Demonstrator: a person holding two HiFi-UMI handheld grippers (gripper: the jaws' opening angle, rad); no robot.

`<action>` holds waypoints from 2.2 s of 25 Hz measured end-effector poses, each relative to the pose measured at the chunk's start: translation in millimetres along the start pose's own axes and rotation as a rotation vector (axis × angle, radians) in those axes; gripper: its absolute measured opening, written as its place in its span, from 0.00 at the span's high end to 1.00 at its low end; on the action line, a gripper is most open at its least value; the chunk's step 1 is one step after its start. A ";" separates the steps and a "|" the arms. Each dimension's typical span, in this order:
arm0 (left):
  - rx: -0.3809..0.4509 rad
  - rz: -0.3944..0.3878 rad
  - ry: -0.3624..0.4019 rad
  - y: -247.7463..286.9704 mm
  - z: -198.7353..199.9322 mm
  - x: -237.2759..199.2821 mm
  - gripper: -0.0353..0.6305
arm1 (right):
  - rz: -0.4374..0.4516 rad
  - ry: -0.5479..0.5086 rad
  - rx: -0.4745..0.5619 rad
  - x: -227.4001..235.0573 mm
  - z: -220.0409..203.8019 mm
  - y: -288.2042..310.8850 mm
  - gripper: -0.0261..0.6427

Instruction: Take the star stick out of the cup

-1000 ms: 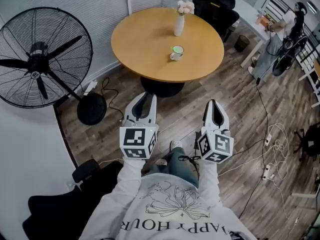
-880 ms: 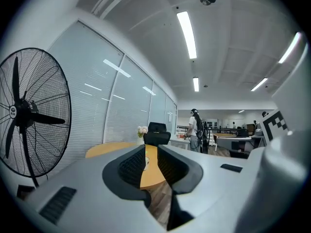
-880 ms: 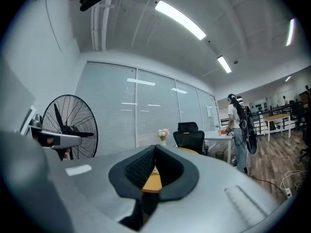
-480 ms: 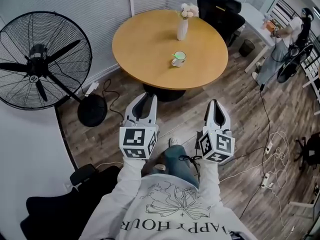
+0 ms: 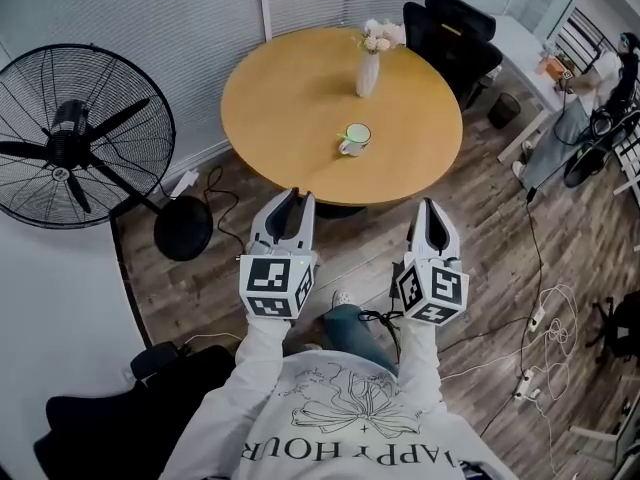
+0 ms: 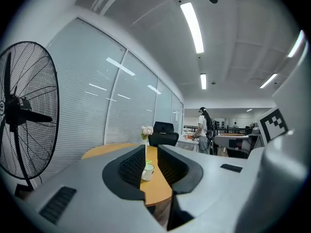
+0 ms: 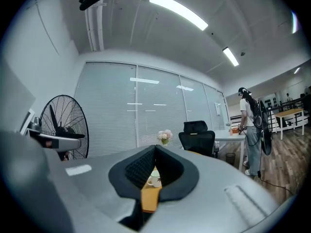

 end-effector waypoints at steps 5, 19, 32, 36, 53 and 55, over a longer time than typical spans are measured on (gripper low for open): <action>-0.003 0.034 0.003 36.7 6.7 10.6 0.85 | 0.025 0.005 0.001 31.8 7.2 33.2 0.94; -0.029 0.112 0.004 121.0 5.7 34.3 0.84 | 0.094 0.022 -0.015 102.8 6.2 113.7 0.94; -0.082 0.141 0.012 156.6 -11.9 43.3 0.84 | 0.113 0.057 -0.050 134.2 -15.1 145.5 0.94; -0.095 0.147 0.013 163.2 -16.0 40.0 0.83 | 0.112 0.067 -0.059 137.4 -20.3 154.5 0.94; -0.171 0.128 0.001 215.9 -40.4 11.7 0.80 | 0.090 0.080 -0.111 145.3 -43.4 209.9 0.94; -0.174 0.122 -0.002 223.5 -41.3 7.6 0.80 | 0.084 0.080 -0.116 146.8 -45.5 218.1 0.94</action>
Point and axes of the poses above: the fingertips, and each gripper's own axes: y forward along the fingers, x to its right, z out of its top, the point moved 4 cm from there along -y, backward along the fingers, and after that the axes turned 10 degrees about z, right-handed, at the moved point
